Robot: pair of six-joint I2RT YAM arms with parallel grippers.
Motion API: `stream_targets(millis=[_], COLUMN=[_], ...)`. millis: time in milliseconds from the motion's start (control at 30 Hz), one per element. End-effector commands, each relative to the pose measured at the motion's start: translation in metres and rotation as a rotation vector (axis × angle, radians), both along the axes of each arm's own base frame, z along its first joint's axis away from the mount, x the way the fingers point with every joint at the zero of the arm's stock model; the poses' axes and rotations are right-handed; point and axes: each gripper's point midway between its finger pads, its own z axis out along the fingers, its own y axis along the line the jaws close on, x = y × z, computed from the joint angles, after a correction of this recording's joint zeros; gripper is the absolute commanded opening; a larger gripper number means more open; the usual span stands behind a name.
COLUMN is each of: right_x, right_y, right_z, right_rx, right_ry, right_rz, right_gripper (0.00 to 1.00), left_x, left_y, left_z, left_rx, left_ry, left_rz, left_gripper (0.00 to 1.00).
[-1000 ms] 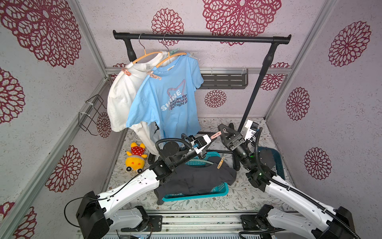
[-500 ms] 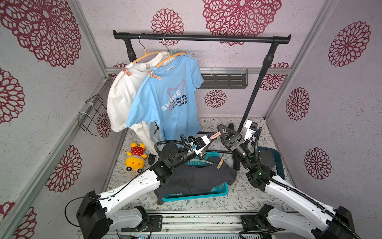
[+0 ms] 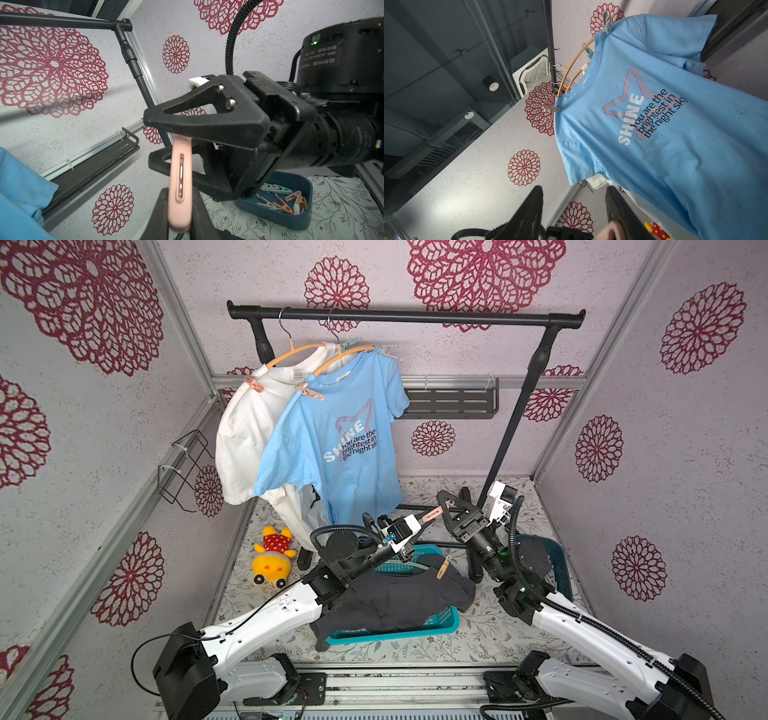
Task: Use clothespins to secure the t-shirt on both sides of the hanger
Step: Open the clothespin.
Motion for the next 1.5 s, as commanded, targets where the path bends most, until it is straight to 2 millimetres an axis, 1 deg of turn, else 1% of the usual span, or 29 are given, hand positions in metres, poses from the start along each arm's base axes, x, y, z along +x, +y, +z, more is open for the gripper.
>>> stream_targets(millis=[0, 233, 300, 433, 633, 733, 767, 900, 967, 1000, 1133, 1233, 1300, 1400, 1433, 1467], right_x=[-0.013, -0.006, -0.004, -0.001, 0.0, 0.003, 0.005, 0.015, 0.022, 0.025, 0.037, 0.043, 0.046, 0.051, 0.052, 0.053], right_y=[-0.012, -0.014, -0.014, -0.015, -0.011, -0.01, -0.01, -0.011, -0.016, -0.019, -0.026, -0.03, -0.029, -0.032, -0.031, -0.031], right_z=[0.033, 0.024, 0.022, 0.02, 0.017, 0.013, 0.011, -0.005, -0.015, -0.02, -0.041, -0.054, -0.059, -0.067, -0.069, -0.071], right_rx=[0.047, 0.007, -0.003, -0.002, -0.021, -0.038, -0.045, -0.111, -0.15, -0.169, -0.274, -0.342, -0.407, -0.476, -0.498, -0.525], right_ry=[-0.093, -0.08, -0.079, -0.073, -0.074, -0.068, -0.062, -0.025, 0.004, 0.02, 0.05, 0.057, 0.04, 0.033, 0.022, 0.017], right_rz=[-0.03, -0.079, -0.089, -0.102, -0.101, -0.11, -0.115, -0.173, -0.223, -0.254, -0.349, -0.398, -0.427, -0.466, -0.473, -0.479], right_gripper=[0.49, 0.41, 0.41, 0.35, 0.33, 0.31, 0.31, 0.28, 0.26, 0.24, 0.21, 0.19, 0.17, 0.1, 0.07, 0.02], left_x=[0.004, 0.003, 0.003, 0.004, 0.003, 0.003, 0.002, 0.002, -0.001, -0.003, -0.014, -0.02, -0.023, -0.029, -0.03, -0.031], left_y=[-0.006, -0.009, -0.009, -0.007, -0.006, -0.004, -0.003, 0.001, 0.006, 0.007, 0.018, 0.034, 0.047, 0.069, 0.077, 0.087], left_z=[-0.019, -0.027, -0.029, -0.032, -0.037, -0.038, -0.039, -0.039, -0.042, -0.046, -0.067, -0.082, -0.091, -0.109, -0.114, -0.124], left_rx=[0.041, 0.059, 0.061, 0.064, 0.065, 0.062, 0.063, 0.056, 0.062, 0.074, 0.137, 0.202, 0.246, 0.357, 0.374, 0.41], left_ry=[0.031, 0.038, 0.038, 0.044, 0.053, 0.059, 0.062, 0.074, 0.085, 0.093, 0.167, 0.239, 0.306, 0.432, 0.482, 0.545], left_rz=[0.0, -0.012, -0.011, -0.003, -0.001, 0.001, 0.001, 0.014, 0.021, 0.018, 0.006, 0.038, 0.069, 0.082, 0.079, 0.078], left_gripper=[0.0, 0.0, 0.0, 0.0, 0.0, 0.08, 0.14, 0.46, 0.57, 0.6, 0.65, 0.66, 0.66, 0.63, 0.63, 0.62])
